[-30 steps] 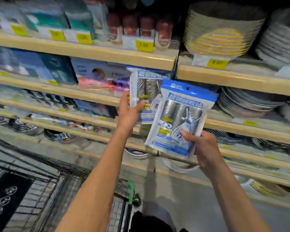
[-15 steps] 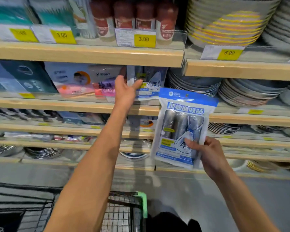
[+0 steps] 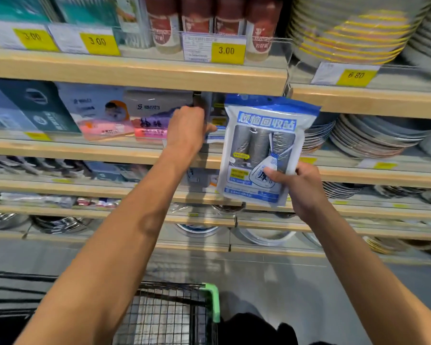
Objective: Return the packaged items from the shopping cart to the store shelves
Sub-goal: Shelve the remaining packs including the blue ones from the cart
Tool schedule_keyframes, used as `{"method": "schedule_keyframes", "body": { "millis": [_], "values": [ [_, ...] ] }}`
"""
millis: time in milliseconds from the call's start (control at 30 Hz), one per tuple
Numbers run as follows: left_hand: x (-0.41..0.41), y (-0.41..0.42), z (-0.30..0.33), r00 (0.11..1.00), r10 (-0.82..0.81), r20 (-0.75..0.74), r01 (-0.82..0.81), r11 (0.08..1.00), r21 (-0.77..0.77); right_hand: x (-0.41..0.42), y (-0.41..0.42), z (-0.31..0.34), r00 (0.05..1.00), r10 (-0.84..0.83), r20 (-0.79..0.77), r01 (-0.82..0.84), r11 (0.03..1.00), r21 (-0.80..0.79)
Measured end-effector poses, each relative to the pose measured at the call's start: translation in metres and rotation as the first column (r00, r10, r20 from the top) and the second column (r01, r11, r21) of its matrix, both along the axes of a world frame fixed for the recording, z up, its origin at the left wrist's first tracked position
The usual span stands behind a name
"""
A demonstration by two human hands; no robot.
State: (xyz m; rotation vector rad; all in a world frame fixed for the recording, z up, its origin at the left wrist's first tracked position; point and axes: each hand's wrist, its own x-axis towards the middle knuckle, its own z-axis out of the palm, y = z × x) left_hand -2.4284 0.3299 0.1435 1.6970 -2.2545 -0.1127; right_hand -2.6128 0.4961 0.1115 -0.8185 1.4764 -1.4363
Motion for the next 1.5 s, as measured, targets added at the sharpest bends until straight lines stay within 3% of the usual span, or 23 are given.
{"method": "schedule_keyframes", "body": {
  "millis": [67,167,267,300,367,400,433,533,633,733,867,1000,1133,1300,1400,1500],
  "values": [
    [-0.001,-0.001,0.001,1.000,-0.023,0.017,0.022,0.999,0.026,0.000,-0.008,0.000,0.999,0.022,-0.037,-0.021,1.000,0.015],
    [-0.003,0.002,-0.009,0.997,0.005,-0.081,-0.001,0.999,0.049,0.005,-0.017,-0.001,0.996,0.055,-0.073,-0.053,0.998,0.031],
    [-0.003,0.012,-0.019,0.934,0.037,-0.355,-0.060,0.997,-0.054,0.011,-0.027,0.003,0.993,0.065,-0.097,-0.062,0.997,0.041],
    [-0.001,0.018,-0.021,0.862,0.048,-0.504,-0.082,0.996,-0.045,0.013,-0.031,0.005,0.992,0.073,-0.099,-0.069,0.997,0.042],
    [0.006,0.035,-0.024,0.572,0.098,-0.814,-0.076,0.995,0.066,0.017,-0.040,0.008,0.989,0.098,-0.112,-0.094,0.994,0.048],
    [0.011,0.041,-0.029,0.463,0.122,-0.878,-0.043,0.992,0.115,0.019,-0.044,0.010,0.987,0.109,-0.115,-0.104,0.993,0.054],
    [0.016,0.047,-0.033,0.442,0.098,-0.892,0.016,0.993,0.117,0.020,-0.050,0.010,0.986,0.116,-0.121,-0.110,0.992,0.053],
    [0.028,0.057,-0.039,0.604,-0.035,-0.796,0.240,0.961,0.140,0.024,-0.070,0.017,0.987,0.088,-0.137,-0.082,0.996,0.043],
    [0.036,0.050,-0.029,0.592,-0.070,-0.803,0.289,0.948,0.130,0.027,-0.090,0.031,0.970,0.071,-0.233,-0.074,0.997,-0.007],
    [0.036,0.033,-0.018,0.618,-0.066,-0.784,0.222,0.971,0.093,0.028,-0.105,0.038,0.919,0.009,-0.394,-0.028,0.999,-0.043],
    [0.015,0.025,-0.006,0.728,-0.043,-0.685,0.107,0.993,0.051,0.027,-0.105,0.031,0.784,-0.109,-0.611,0.125,0.992,-0.016],
    [-0.006,0.026,0.002,0.759,0.126,-0.639,-0.124,0.991,0.047,0.025,-0.101,0.024,0.616,-0.055,-0.786,0.158,0.986,0.054],
    [-0.013,0.018,0.000,0.805,0.140,-0.576,-0.161,0.987,0.015,0.027,-0.113,0.026,0.615,0.004,-0.789,0.146,0.982,0.119],
    [-0.017,0.028,-0.010,0.928,0.095,-0.360,-0.103,0.995,-0.004,0.031,-0.104,0.019,0.585,0.073,-0.808,0.154,0.968,0.199],
    [-0.010,0.039,-0.027,0.847,0.104,-0.522,-0.124,0.992,-0.004,0.033,-0.089,0.011,0.600,0.082,-0.796,0.107,0.978,0.181],
    [-0.006,0.071,-0.047,0.597,0.151,-0.788,-0.165,0.984,0.065,0.036,-0.062,0.000,0.667,-0.017,-0.745,0.111,0.991,0.077]
  ]
}}
